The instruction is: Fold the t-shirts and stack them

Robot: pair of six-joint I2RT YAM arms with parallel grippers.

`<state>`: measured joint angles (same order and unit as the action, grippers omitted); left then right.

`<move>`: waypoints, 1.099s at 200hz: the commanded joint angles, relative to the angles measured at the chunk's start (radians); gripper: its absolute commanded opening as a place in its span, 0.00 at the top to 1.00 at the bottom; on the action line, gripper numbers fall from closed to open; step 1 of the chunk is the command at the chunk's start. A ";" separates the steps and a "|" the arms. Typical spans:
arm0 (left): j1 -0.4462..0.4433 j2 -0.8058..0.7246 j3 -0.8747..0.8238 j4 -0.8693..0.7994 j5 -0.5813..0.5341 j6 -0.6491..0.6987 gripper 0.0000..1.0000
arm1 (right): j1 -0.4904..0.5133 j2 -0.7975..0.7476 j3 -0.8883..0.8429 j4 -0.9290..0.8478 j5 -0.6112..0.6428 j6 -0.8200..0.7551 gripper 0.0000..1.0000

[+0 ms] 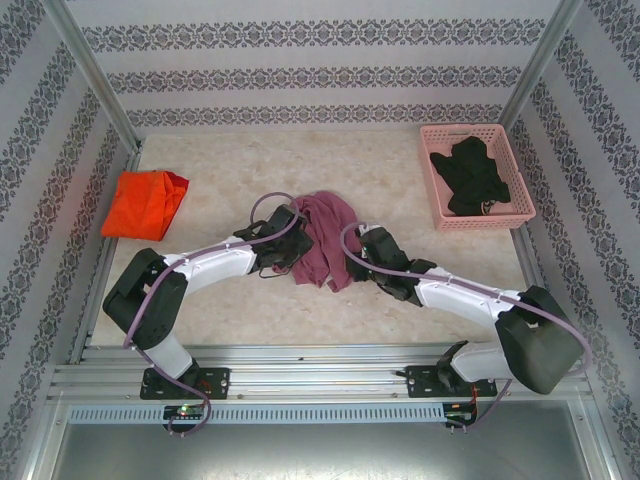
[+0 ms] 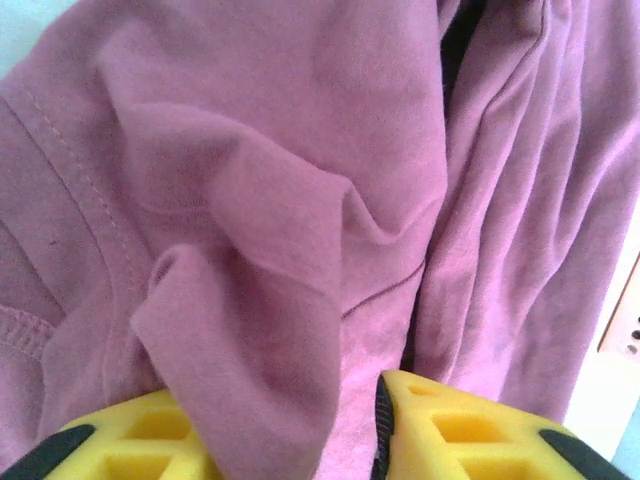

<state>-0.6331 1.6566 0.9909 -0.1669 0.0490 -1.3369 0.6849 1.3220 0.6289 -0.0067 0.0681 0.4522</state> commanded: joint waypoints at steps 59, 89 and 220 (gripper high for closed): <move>0.026 -0.002 0.017 -0.013 -0.039 0.028 1.00 | 0.175 0.092 0.045 0.015 0.169 -0.168 0.50; 0.032 -0.012 0.002 -0.013 -0.047 0.031 1.00 | 0.209 0.196 0.072 0.012 0.195 -0.131 0.51; 0.163 -0.268 -0.110 -0.014 -0.095 0.164 1.00 | 0.052 -0.175 -0.052 0.019 0.250 -0.105 1.00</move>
<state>-0.5014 1.4750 0.9058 -0.1696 -0.0124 -1.2339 0.7982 1.2675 0.5980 0.0090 0.3340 0.3607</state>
